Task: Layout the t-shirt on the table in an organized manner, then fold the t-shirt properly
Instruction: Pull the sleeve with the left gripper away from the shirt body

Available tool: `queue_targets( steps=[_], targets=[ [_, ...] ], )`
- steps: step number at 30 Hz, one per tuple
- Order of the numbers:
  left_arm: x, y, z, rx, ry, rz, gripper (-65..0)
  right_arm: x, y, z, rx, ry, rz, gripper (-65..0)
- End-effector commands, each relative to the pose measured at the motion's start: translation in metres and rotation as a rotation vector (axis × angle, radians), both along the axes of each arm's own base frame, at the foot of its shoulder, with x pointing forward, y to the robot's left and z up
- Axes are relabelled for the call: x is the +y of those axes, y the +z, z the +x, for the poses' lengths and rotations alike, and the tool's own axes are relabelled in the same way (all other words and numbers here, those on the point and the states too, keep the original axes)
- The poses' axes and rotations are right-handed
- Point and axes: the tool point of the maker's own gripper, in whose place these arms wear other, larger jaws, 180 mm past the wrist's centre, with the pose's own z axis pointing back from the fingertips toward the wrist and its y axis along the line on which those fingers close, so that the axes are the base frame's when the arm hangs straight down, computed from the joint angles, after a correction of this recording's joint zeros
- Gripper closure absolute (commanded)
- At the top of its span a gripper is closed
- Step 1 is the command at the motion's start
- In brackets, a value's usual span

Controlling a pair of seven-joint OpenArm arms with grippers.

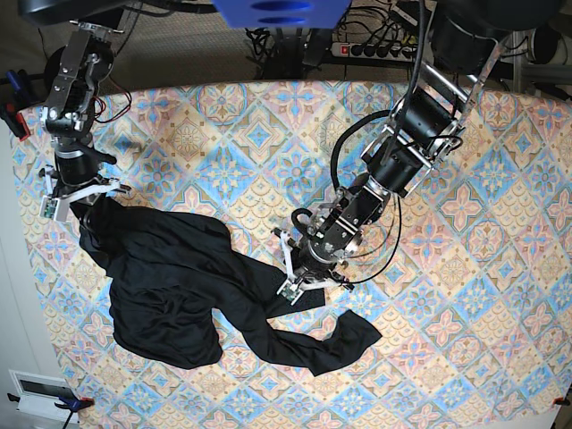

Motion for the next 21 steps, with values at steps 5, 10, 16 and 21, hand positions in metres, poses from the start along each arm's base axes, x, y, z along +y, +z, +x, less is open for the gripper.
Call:
queue_targets(
  steps=[5,10,16,21],
  targets=[
    [0.030,0.061,-0.005,-0.194,-0.044,-0.058,0.0,-0.004,0.016,0.005,-0.054,0.000,-0.017,0.0],
    [0.098,0.079,-0.036,-0.224,0.046,-0.072,0.0,-0.003,0.015,0.005,-0.053,0.003,-0.016,0.0],
    [0.173,0.115,-0.089,-0.255,0.140,-0.121,0.0,-0.002,0.015,0.005,-0.052,0.006,-0.015,0.0],
    [0.248,0.179,-0.120,-0.349,0.294,-0.172,0.0,-0.002,0.015,0.006,-0.052,0.007,-0.015,0.0]
  ],
)
